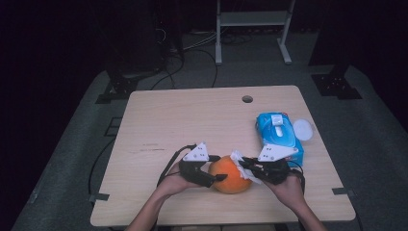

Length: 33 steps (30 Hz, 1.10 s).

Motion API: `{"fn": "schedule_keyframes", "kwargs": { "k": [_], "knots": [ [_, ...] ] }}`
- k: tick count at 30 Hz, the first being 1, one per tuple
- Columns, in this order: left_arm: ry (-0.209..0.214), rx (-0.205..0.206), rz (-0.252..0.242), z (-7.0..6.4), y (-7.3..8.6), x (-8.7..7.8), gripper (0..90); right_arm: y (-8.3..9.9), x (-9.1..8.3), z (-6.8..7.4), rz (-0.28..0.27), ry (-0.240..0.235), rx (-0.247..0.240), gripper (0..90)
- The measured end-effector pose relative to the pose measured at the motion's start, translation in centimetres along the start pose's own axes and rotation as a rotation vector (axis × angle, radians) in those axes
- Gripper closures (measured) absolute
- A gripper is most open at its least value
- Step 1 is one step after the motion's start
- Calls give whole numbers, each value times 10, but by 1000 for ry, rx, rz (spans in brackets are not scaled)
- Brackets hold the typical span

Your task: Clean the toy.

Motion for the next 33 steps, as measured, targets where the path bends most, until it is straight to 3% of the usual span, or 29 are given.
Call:
{"fn": "schedule_keyframes", "kwargs": {
  "k": [4, 5, 7, 10, 11, 12, 13, 14, 15, 16, 17, 20, 21, 25, 28, 31, 33],
  "knots": [
    [11, 39, -2, -5, 0, 3, 378, -13, 6, 13, -40, -61, -16, 838],
    [2, 47, 10, -4, 1, 2, 386, -19, 13, 23, -28, -83, -50, 837],
    [4, 40, 7, -2, 4, 0, 390, -20, 16, 26, -15, -83, -72, 838],
    [1, 24, 3, 3, 8, -1, 393, -19, 15, 22, -11, -84, -66, 838],
    [-3, -1, 2, 8, 11, -4, 392, -15, 11, 14, -3, -56, -61, 838],
    [-3, -1, 2, 8, 11, -4, 390, -15, 11, 14, -3, -56, -61, 838],
    [-3, -24, -3, 12, 13, -5, 387, -8, 4, 2, 1, -33, -32, 838],
    [-3, -24, -3, 12, 13, -5, 383, -8, 4, 2, 1, -33, -32, 838],
    [3, -31, -9, 12, 13, -5, 377, 1, -1, -8, 6, -24, 8, 838],
    [3, -31, -9, 12, 13, -5, 359, 1, -1, -8, 6, -24, 8, 838],
    [7, -46, -7, 11, 9, -3, 319, 8, -2, -11, 4, -38, 39, 838],
    [9, -65, -12, 10, 4, -3, 213, 10, -1, -10, 6, -32, 34, 838],
    [35, -68, -38, 6, 0, -3, 201, 10, 0, -9, 2, -37, 34, 838],
    [27, -40, -12, 4, 2, 2, 242, 7, 1, -6, 6, -33, 30, 837],
    [30, -39, -10, 4, 5, 2, 286, 1, 2, 3, -4, -31, 1, 837],
    [18, -31, 7, 6, 9, 2, 330, -7, 8, 14, -10, -62, -32, 837],
    [21, -39, 3, 7, 12, 1, 335, -8, 9, 15, -5, -60, -41, 837]
  ]
}}
Point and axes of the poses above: each handheld gripper's, and its own axes: x roughly forward along the jaws, y roughly out of its underside, z roughly to its left, the point moved 6 cm from there along x, roughly forward along the jaws, and after that the axes turned 1 degree about z, right-handed, at the moved point
